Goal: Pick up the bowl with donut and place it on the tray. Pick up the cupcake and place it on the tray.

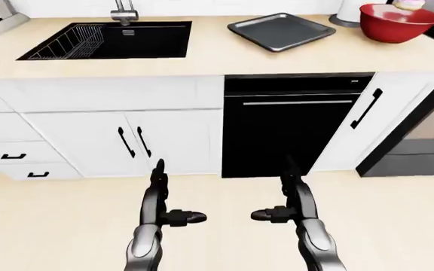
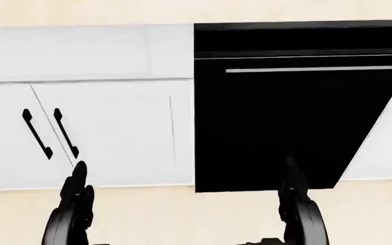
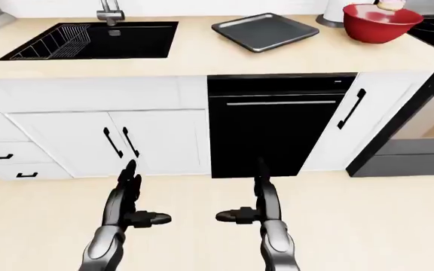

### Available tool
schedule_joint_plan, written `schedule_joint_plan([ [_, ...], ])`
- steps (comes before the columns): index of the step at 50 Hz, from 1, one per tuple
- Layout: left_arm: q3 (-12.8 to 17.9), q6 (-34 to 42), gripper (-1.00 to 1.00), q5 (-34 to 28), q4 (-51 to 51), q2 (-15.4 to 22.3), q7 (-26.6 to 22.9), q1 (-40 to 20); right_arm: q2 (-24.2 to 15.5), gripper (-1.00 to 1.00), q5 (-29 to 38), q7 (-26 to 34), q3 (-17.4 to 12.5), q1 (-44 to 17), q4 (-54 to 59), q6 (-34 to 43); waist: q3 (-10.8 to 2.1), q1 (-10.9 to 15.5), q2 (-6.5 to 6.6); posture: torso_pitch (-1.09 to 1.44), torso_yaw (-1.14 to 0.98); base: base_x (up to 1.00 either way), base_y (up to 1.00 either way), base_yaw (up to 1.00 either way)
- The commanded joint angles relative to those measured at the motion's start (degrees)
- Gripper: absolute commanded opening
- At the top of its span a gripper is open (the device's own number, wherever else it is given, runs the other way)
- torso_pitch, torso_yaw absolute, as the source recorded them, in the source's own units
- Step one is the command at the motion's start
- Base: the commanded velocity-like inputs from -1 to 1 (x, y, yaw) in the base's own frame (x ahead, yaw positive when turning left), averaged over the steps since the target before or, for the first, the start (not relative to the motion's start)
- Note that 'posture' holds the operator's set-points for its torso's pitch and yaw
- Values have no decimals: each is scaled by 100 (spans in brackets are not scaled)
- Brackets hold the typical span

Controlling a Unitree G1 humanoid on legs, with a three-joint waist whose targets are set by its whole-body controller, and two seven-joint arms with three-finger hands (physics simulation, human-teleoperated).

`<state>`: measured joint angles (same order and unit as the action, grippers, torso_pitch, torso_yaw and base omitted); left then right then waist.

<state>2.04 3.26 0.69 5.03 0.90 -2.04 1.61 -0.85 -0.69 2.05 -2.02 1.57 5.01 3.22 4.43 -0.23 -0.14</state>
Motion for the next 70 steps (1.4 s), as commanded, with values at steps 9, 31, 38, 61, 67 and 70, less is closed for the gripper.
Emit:
schedule_joint_plan([
  [9, 99, 165, 100, 106, -501, 93, -138, -311, 45, 100, -52, -43, 121, -111, -1067, -4, -431, 46, -24, 0, 0, 0, 0, 0],
  [31, 244, 2757, 100, -18, -3289, 248, -55, -928, -130, 100, 120, -120, -77, -971, -2831, 1777, -536, 43, -9, 0, 0, 0, 0, 0],
  [38, 305, 3256, 100, -115, -3489, 397, -44, -1411, -187, 100, 12, -90, -124, -1172, -3273, 2150, -498, 58, 49, 0, 0, 0, -5, 0],
  [61, 226, 2999, 100, -440, -3494, 302, -95, -1346, -94, 100, -240, 5, 12, -1128, -3308, 1899, -325, 89, -115, 0, 0, 0, -74, 0],
  [67, 245, 3018, 100, -470, -3550, 325, -95, -1395, -100, 100, -291, 22, 9, -1162, -3404, 1976, -281, 94, 252, 0, 0, 0, -77, 0],
  [70, 280, 3035, 100, -436, -3559, 333, -107, -1418, -103, 100, -310, 18, 1, -1189, -3436, 2007, -326, 164, 335, 0, 0, 0, -77, 0],
])
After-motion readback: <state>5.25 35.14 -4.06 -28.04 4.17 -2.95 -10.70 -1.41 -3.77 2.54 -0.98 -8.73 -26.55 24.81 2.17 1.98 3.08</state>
